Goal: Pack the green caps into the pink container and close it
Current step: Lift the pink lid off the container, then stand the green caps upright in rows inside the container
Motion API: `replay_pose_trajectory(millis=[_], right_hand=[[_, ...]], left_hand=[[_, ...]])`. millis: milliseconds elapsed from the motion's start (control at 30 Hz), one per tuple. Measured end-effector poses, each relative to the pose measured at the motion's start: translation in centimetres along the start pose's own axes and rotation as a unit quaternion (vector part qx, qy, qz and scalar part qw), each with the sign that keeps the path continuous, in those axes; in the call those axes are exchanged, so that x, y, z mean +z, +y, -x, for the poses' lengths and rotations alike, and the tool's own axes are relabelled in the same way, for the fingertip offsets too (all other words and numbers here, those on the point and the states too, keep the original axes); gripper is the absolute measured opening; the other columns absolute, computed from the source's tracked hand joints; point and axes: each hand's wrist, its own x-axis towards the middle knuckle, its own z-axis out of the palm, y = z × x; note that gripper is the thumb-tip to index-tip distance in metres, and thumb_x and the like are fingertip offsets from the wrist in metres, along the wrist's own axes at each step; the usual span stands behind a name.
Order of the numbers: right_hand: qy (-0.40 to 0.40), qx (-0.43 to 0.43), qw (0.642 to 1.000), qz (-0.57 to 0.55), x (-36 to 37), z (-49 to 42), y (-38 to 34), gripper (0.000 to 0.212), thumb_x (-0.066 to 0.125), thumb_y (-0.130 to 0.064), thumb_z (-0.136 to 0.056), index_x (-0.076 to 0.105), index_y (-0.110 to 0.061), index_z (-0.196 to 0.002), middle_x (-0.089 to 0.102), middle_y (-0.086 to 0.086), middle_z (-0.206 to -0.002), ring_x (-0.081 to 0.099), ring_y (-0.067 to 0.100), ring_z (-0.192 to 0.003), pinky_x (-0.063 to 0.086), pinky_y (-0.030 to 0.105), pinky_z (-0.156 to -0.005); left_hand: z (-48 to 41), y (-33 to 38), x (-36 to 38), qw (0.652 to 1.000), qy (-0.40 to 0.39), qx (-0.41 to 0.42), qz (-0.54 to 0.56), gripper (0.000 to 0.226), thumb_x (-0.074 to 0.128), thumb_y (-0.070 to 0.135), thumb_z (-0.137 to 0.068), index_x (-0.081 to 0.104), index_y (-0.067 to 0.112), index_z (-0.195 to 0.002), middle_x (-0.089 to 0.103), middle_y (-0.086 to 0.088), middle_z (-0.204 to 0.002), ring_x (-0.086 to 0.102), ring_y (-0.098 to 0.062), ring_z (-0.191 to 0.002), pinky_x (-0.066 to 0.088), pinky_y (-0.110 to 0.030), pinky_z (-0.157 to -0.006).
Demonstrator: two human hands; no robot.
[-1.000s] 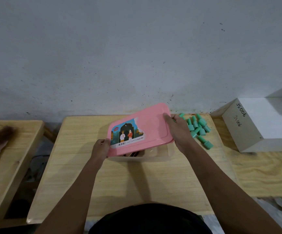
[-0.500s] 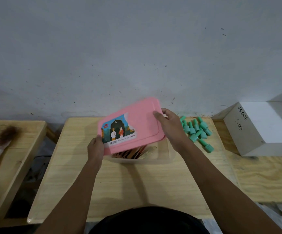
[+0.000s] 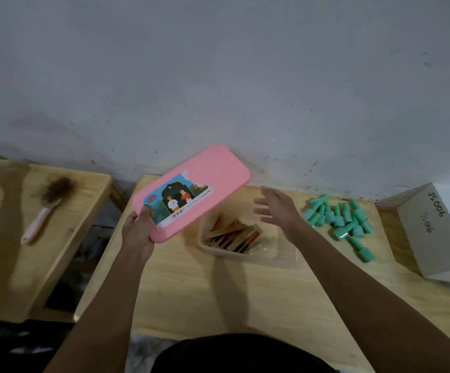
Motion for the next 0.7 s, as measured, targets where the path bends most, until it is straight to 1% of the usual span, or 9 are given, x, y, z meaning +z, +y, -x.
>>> replay_pose_trajectory(millis=[133, 200, 267, 400, 467, 533, 600, 667, 700], right_hand=[[-0.086, -0.031, 0.985, 0.149, 2.1, -0.4, 2.1, 0.027, 0.05, -0.037, -0.1, 0.06, -0.021, -0.118, 0.067, 0.006, -0.115, 0.066, 0.022, -0.101, 0.053, 0.035, -0.089], [-0.12, -0.045, 0.963, 0.236, 3.1, -0.7, 3.1, 0.03, 0.053, -0.039, -0.097, 0.062, -0.021, -0.119, 0.066, 0.005, -0.118, 0.065, 0.021, -0.102, 0.052, 0.035, -0.091], [-0.156, -0.042, 0.941, 0.297, 4.0, -0.7, 3.8, 0.037, 0.058, -0.044, -0.093, 0.061, -0.022, -0.123, 0.065, 0.003, -0.119, 0.065, 0.019, -0.101, 0.052, 0.034, -0.089], [-0.247, -0.07, 0.885, 0.388, 4.9, 0.4, 4.7, 0.036, 0.064, -0.044, -0.09, 0.063, -0.029, -0.122, 0.073, 0.001, -0.107, 0.065, 0.014, -0.097, 0.048, 0.029, -0.087], [-0.282, -0.084, 0.855, 0.426, 5.3, 0.7, 5.4, 0.035, 0.067, -0.041, -0.088, 0.064, -0.027, -0.121, 0.072, 0.001, -0.109, 0.064, 0.016, -0.097, 0.049, 0.033, -0.09], [-0.275, -0.114, 0.832, 0.468, 5.6, 0.7, 6.4, 0.032, 0.066, -0.042, -0.087, 0.065, -0.031, -0.118, 0.07, -0.004, -0.111, 0.064, 0.015, -0.098, 0.051, 0.039, -0.09], [-0.255, -0.137, 0.828, 0.48, 5.7, 0.7, 6.9, 0.027, 0.061, -0.039, -0.09, 0.066, -0.034, -0.117, 0.07, -0.008, -0.112, 0.064, 0.014, -0.099, 0.053, 0.039, -0.088], [-0.235, -0.149, 0.828, 0.486, 5.8, 0.9, 6.9, 0.026, 0.059, -0.035, -0.093, 0.066, -0.035, -0.118, 0.07, -0.01, -0.114, 0.064, 0.014, -0.102, 0.053, 0.037, -0.087], [-0.231, -0.155, 0.827, 0.489, 5.7, 0.7, 7.2, 0.026, 0.059, -0.034, -0.093, 0.066, -0.036, -0.119, 0.07, -0.011, -0.115, 0.064, 0.013, -0.103, 0.053, 0.036, -0.087]], left_hand=[[1.1, -1.3, -1.2, 0.987, 0.158, 0.027, 0.005, 0.032, 0.058, 0.021, -0.092, 0.049, 0.009, -0.121, 0.064, -0.011, -0.115, 0.065, -0.026, -0.093, 0.054, -0.039, -0.078], [1.5, -2.2, -1.5, 0.976, 0.216, 0.038, 0.006, 0.029, 0.057, 0.02, -0.093, 0.049, 0.009, -0.119, 0.061, -0.016, -0.121, 0.063, -0.027, -0.094, 0.053, -0.038, -0.08], [2.0, -2.9, -1.6, 0.967, 0.253, 0.036, 0.006, 0.035, 0.056, 0.021, -0.093, 0.047, 0.007, -0.124, 0.058, -0.017, -0.126, 0.062, -0.029, -0.102, 0.051, -0.036, -0.08], [1.8, -4.7, -1.8, 0.961, 0.275, 0.008, -0.028, 0.042, 0.056, 0.021, -0.094, 0.041, 0.006, -0.13, 0.053, -0.018, -0.131, 0.059, -0.032, -0.112, 0.05, -0.034, -0.083], [1.4, -5.8, -2.1, 0.96, 0.268, -0.002, -0.081, 0.048, 0.058, 0.02, -0.092, 0.037, 0.003, -0.132, 0.051, -0.021, -0.131, 0.057, -0.035, -0.114, 0.049, -0.035, -0.087], [1.0, -6.9, -2.3, 0.947, 0.263, -0.023, -0.181, 0.057, 0.059, 0.021, -0.09, 0.031, 0.001, -0.135, 0.048, -0.026, -0.131, 0.052, -0.041, -0.117, 0.049, -0.043, -0.094], [1.3, -7.6, -2.3, 0.904, 0.262, -0.02, -0.337, 0.075, 0.064, 0.023, -0.084, 0.019, 0.008, -0.143, 0.036, -0.028, -0.138, 0.042, -0.045, -0.123, 0.043, -0.052, -0.098], [1.7, -8.1, -2.4, 0.836, 0.225, 0.046, -0.498, 0.093, 0.071, 0.028, -0.078, 0.012, 0.017, -0.148, 0.021, -0.026, -0.147, 0.029, -0.045, -0.132, 0.036, -0.055, -0.104], [1.7, -8.4, -2.6, 0.799, 0.183, 0.09, -0.565, 0.09, 0.069, 0.032, -0.079, 0.013, 0.019, -0.149, 0.015, -0.026, -0.151, 0.021, -0.045, -0.137, 0.031, -0.056, -0.108]])
